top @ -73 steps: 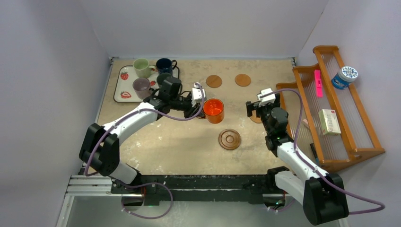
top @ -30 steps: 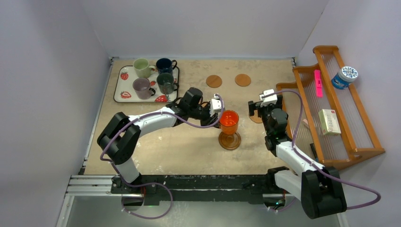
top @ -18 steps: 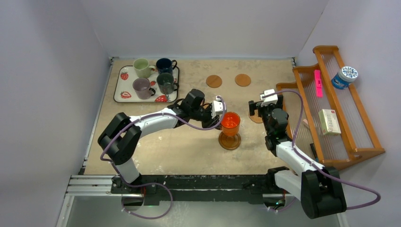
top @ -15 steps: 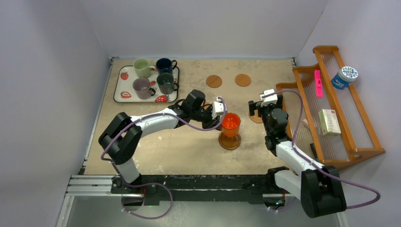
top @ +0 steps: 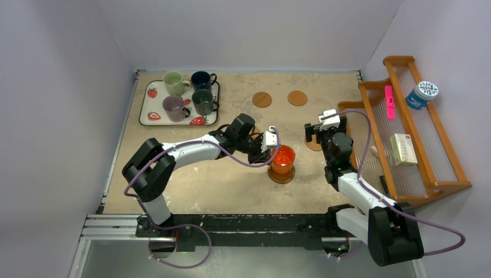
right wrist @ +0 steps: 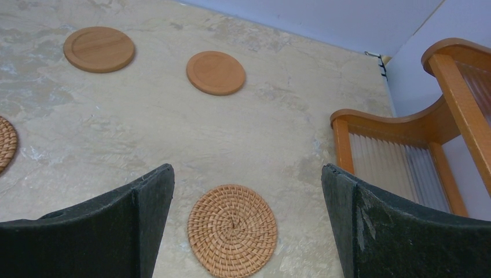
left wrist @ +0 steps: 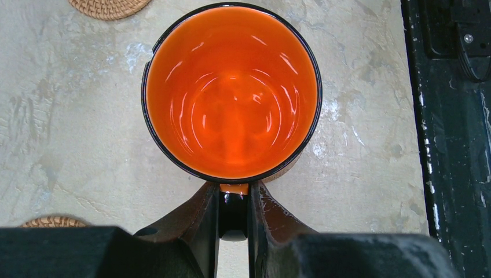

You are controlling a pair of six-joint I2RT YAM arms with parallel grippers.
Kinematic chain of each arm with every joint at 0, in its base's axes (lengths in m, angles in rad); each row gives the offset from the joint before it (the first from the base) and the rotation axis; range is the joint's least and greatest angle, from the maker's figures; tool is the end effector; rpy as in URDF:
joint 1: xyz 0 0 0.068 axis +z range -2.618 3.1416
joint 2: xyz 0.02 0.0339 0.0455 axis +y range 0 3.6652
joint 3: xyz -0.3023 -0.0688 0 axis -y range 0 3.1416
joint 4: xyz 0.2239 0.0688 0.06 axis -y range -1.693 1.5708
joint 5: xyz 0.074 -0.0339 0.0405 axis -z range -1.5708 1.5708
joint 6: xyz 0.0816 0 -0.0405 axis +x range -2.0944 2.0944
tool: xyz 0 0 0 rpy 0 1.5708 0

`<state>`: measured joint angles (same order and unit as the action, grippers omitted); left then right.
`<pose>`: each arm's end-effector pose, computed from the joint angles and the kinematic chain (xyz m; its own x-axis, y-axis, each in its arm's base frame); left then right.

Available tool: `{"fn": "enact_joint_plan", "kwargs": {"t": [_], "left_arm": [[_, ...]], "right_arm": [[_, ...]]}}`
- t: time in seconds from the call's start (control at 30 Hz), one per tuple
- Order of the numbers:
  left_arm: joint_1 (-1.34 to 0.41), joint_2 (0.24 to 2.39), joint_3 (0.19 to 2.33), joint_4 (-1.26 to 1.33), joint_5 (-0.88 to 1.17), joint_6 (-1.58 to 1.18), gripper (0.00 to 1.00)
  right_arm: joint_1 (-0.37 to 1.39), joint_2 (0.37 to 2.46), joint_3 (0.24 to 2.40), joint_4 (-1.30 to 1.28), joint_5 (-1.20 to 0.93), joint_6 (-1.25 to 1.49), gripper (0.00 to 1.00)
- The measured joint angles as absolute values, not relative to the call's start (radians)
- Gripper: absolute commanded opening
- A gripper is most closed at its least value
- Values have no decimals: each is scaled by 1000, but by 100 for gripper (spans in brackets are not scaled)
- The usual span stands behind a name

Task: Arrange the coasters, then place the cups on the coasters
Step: Place the cup on the coaster.

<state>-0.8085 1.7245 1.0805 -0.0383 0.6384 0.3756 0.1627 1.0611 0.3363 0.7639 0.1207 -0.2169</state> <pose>0.2339 -0.3154 0.2378 -0.0749 0.5050 -0.8599 0.9972 0.0374 -0.0649 0.2333 0.0283 0.2799 0.0467 -0.2088 -0.9768 -0.0328 0.9771 -0.2104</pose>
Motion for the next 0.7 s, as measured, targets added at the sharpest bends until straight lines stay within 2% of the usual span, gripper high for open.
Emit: {"fn": "enact_joint_plan", "kwargs": {"t": [0.7], "left_arm": [[-822, 1758, 1081, -48, 639, 386, 0]], "right_arm": [[160, 1076, 336, 766, 121, -217, 99]]}}
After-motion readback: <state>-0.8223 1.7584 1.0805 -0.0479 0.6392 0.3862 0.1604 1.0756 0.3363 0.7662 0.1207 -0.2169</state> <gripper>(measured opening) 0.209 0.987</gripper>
